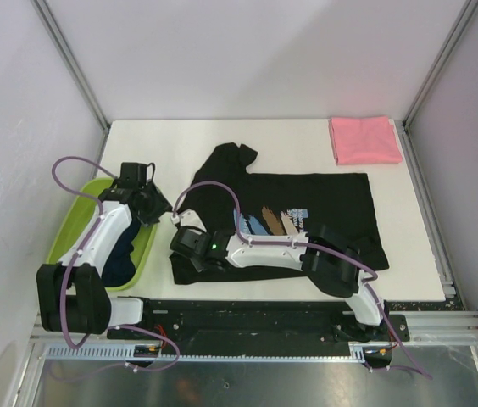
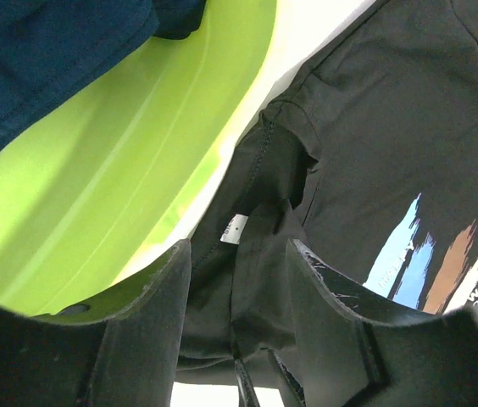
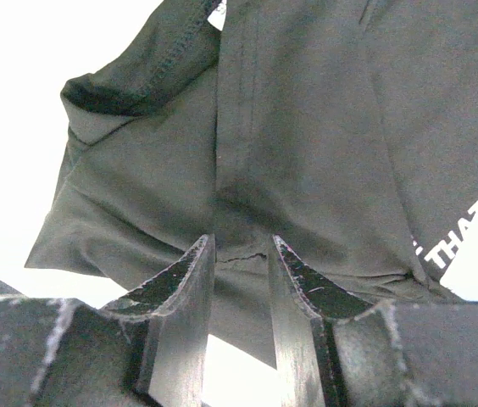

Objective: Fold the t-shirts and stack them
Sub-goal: Fold the flattened tshirt in 1/3 of the way

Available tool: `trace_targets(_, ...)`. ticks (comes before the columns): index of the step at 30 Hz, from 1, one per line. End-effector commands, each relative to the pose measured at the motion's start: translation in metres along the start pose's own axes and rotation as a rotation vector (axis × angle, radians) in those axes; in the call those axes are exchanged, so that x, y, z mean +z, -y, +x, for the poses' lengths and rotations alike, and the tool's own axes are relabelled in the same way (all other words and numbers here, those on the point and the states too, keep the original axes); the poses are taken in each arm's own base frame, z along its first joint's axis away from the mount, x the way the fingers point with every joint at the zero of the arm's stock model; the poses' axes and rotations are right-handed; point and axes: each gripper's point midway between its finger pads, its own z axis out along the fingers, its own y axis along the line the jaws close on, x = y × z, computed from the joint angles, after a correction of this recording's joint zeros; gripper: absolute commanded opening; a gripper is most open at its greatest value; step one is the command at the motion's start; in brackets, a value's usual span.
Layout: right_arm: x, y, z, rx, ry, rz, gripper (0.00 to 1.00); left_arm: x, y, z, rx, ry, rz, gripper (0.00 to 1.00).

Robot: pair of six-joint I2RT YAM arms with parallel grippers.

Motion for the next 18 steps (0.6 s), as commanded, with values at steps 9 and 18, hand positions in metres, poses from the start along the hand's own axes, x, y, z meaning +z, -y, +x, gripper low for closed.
trace_targets(9,0.004,-0.011,-0.005,0.006,0.017,0.016,0.39,-0.005,0.011,-0.009,0.017,-0.002,0.046,0.53)
trace_targets(18,0.006,0.007,-0.011,0.034,0.027,0.077,0.1,-0.006,0.011,-0.005,0.027,-0.01,0.057,0.52)
